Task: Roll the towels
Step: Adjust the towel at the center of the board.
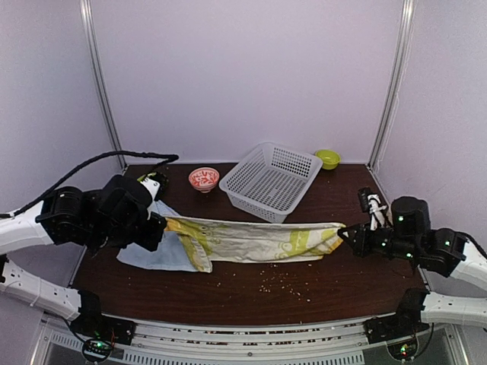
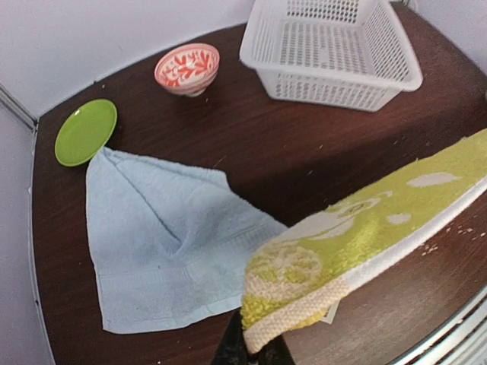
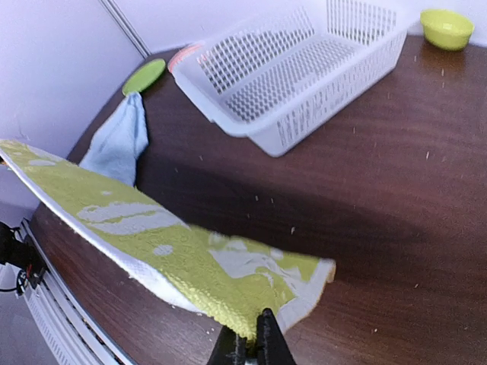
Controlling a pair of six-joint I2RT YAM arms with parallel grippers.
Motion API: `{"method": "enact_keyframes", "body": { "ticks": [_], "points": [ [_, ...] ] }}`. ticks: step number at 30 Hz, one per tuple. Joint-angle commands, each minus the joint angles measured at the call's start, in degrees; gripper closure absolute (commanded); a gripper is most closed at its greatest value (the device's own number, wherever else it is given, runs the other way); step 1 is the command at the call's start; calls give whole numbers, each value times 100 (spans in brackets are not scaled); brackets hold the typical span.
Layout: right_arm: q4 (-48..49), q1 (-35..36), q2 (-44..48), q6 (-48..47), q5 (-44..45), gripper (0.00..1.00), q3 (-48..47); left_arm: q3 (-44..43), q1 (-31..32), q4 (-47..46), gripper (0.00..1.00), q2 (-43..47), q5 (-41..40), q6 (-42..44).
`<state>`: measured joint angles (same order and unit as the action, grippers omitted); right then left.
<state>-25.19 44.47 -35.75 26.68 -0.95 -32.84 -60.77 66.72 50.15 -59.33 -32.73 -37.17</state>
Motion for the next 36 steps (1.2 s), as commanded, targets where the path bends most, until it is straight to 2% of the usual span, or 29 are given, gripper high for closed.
{"method": "enact_keyframes", "body": {
  "ticks": [1, 8, 13, 18, 23, 28, 31, 36],
  "points": [
    [973, -1, -469, 752, -331, 100, 738, 740, -124, -424, 100, -327, 258, -253],
    [940, 167, -1055, 843, -551, 100, 893, 1041, -124, -805, 100, -1176, 507, -441],
    [739, 183, -1159, 825, -362, 69, 849, 902, -124, -947, 100, -1470, 540, -211],
    [586, 182, -1331, 868, 7, 59, 813, 719, -124, -964, 100, -1683, 524, -54],
    [541, 188, -1492, 678, -146, 41, 721, 521, -133, -822, 100, -1816, 433, -36],
    [568, 185, -1593, 491, -276, 37, 518, 420, -157, -796, 100, -1844, 421, -12],
    [715, 195, -1536, 324, -401, 31, 444, 405, -159, -779, 100, -1854, 434, -11],
    [353, 282, -2010, -198, -444, 32, 51, 395, -159, -748, 100, -1866, 450, -9]
  ]
}}
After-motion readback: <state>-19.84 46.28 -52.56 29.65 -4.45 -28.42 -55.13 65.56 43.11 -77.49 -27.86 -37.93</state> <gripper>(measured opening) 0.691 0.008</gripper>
